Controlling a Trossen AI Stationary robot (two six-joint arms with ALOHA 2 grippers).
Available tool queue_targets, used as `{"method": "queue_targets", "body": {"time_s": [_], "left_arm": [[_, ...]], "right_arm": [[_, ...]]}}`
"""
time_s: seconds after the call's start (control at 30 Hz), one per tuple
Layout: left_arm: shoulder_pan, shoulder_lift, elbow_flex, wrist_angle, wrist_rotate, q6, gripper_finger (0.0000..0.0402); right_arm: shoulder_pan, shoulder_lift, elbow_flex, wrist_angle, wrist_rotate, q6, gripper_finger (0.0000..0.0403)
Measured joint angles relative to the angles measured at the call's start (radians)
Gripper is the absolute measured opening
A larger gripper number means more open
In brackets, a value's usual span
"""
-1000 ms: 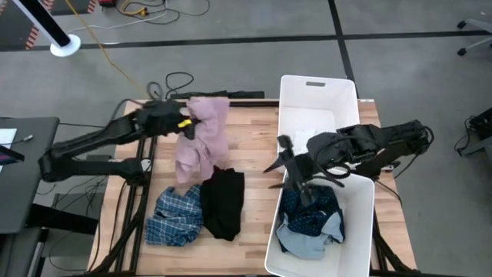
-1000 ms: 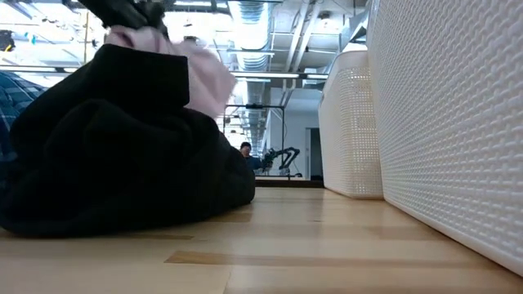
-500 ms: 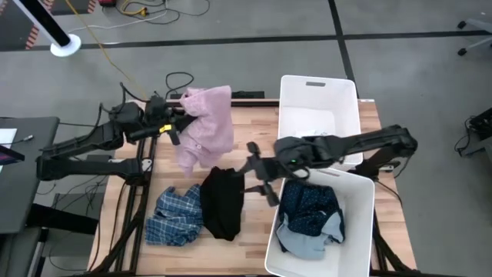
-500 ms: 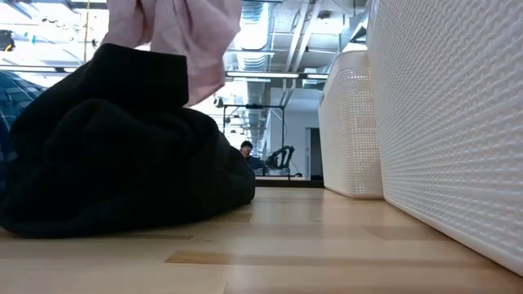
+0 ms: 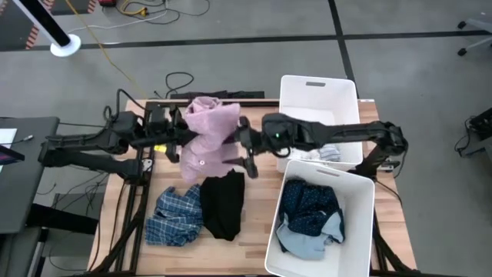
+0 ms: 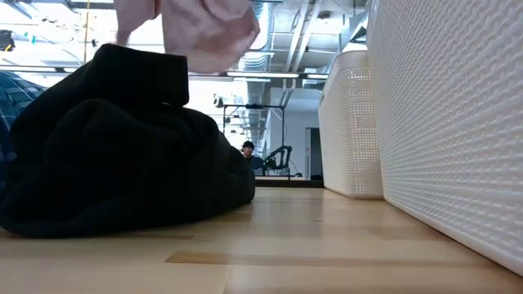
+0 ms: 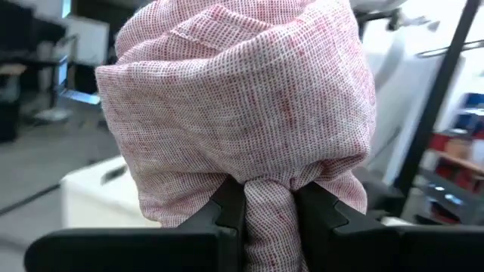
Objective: Sort clothes
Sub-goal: Put the pink polo in the bottom laundry bin
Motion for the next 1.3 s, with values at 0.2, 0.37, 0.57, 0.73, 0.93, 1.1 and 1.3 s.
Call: {"method": "queue_targets", "body": {"time_s": [0.2, 0.37, 0.57, 0.73, 0.93, 1.1, 1.3], "left_arm": [[-0.101, 0.021, 0.000, 0.068, -0.001, 0.088, 0.0056], [-0.167, 0.047, 0.000, 0.125, 0.025, 0.145, 0.0056], [-0.182, 0.125, 0.012, 0.186, 0.080, 0.157, 0.0056], [-0.182, 0.222, 0.065, 0.186, 0.136, 0.142, 0.0056], [-0.202, 0.305, 0.126, 0.135, 0.163, 0.151, 0.0056], [-0.204, 0.335, 0.155, 0.134, 0.190, 0.166, 0.0056], [-0.208, 0.354, 0.177, 0.124, 0.226, 0.164, 0.0056]], "right_arm": [[-0.037, 0.000, 0.000, 0.040, -0.003, 0.010, 0.0298], [-0.042, 0.000, 0.000, 0.075, -0.025, -0.002, 0.0298], [-0.043, 0.044, 0.001, 0.185, -0.151, 0.017, 0.0298], [-0.039, 0.086, 0.000, 0.212, -0.225, 0.060, 0.0296], [0.005, 0.069, 0.000, 0.125, -0.220, 0.028, 0.0256], [0.061, 0.046, 0.000, 0.102, -0.204, -0.043, 0.0162], [0.081, 0.044, 0.000, 0.088, -0.208, -0.081, 0.0042]]}}
